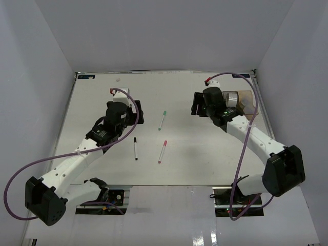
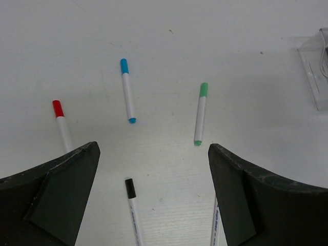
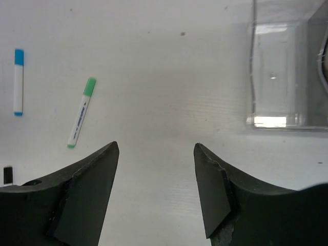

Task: Sort the stationery into containers
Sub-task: Place the stationery in the storage box, then pick up the pen from the center of the board.

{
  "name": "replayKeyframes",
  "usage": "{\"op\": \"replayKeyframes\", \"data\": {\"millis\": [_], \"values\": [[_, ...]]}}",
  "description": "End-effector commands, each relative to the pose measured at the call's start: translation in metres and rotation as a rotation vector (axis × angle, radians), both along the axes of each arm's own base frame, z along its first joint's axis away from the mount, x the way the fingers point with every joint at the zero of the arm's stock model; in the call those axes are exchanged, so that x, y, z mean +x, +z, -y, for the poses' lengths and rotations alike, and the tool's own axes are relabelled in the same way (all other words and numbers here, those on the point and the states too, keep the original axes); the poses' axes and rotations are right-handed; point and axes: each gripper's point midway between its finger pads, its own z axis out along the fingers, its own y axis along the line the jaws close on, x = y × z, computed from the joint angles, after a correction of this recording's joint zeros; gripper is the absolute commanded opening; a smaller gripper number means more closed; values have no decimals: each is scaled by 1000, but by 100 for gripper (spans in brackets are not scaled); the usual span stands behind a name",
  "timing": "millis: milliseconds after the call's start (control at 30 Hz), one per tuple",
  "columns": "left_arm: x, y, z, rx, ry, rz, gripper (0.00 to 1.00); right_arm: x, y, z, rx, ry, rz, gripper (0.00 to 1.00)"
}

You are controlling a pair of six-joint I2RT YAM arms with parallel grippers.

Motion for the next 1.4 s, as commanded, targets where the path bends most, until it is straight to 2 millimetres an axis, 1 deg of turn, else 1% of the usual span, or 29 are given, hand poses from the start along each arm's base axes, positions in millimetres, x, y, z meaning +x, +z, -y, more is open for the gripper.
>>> {"op": "replayKeyframes", "data": {"millis": [0, 33, 67, 100, 133, 167, 233, 267, 300, 333, 367, 400, 467, 500, 533, 600, 800, 900, 933, 1033, 1067, 1100, 1233, 1367], "values": [[4, 33, -26, -6, 99, 82, 98, -19, -27, -31, -45, 20, -41, 67], [3, 35, -31, -4, 114, 93, 98, -24, -34, -42, -43, 24, -59, 67], [3, 38, -39, -2, 138, 104, 98, -28, -48, -51, -64, 37, -95, 67], [2, 39, -45, 7, 155, 111, 98, -40, -55, -72, -76, 85, -111, 67], [3, 40, -55, 13, 187, 119, 98, -45, -70, -80, -104, 82, -143, 66], [1, 43, -63, 7, 210, 133, 98, -56, -73, -95, -134, 108, -148, 66], [-2, 43, -68, 0, 220, 144, 98, -66, -85, -109, -162, 128, -172, 65], [-3, 42, -69, -8, 221, 149, 98, -70, -95, -115, -170, 124, -196, 64], [-5, 45, -70, -19, 220, 160, 98, -79, -104, -125, -181, 148, -213, 63], [-5, 45, -71, -20, 220, 162, 98, -83, -103, -131, -169, 158, -212, 63], [-5, 46, -70, -24, 215, 165, 98, -87, -110, -135, -168, 154, -225, 62], [-5, 45, -69, -23, 214, 162, 98, -94, -111, -144, -164, 170, -225, 61], [-4, 44, -68, -24, 205, 156, 98, -102, -118, -151, -160, 174, -234, 59], [-4, 43, -67, -24, 201, 152, 98, -108, -119, -161, -142, 188, -233, 59], [-2, 43, -67, -29, 201, 150, 98, -111, -124, -163, -144, 194, -246, 59], [-2, 42, -65, -36, 189, 145, 98, -119, -129, -170, -142, 203, -253, 58], [-2, 41, -64, -42, 184, 140, 98, -136, -147, -177, -140, 226, -300, 52], [-2, 41, -64, -44, 181, 140, 98, -145, -157, -174, -148, 235, -327, 49], [-2, 41, -64, -43, 180, 138, 98, -148, -162, -171, -155, 234, -338, 49], [-2, 40, -63, -44, 178, 138, 98, -153, -167, -166, -167, 232, -347, 45], [-1, 39, -63, -44, 179, 135, 98, -156, -172, -160, -181, 229, -358, 44], [-1, 39, -63, -41, 178, 132, 98, -157, -173, -158, -186, 227, -359, 41], [0, 37, -62, -46, 173, 126, 98, -164, -184, -143, -212, 214, -379, 36], [1, 34, -61, -46, 169, 118, 98, -164, -184, -129, -237, 192, -365, 24]]}}
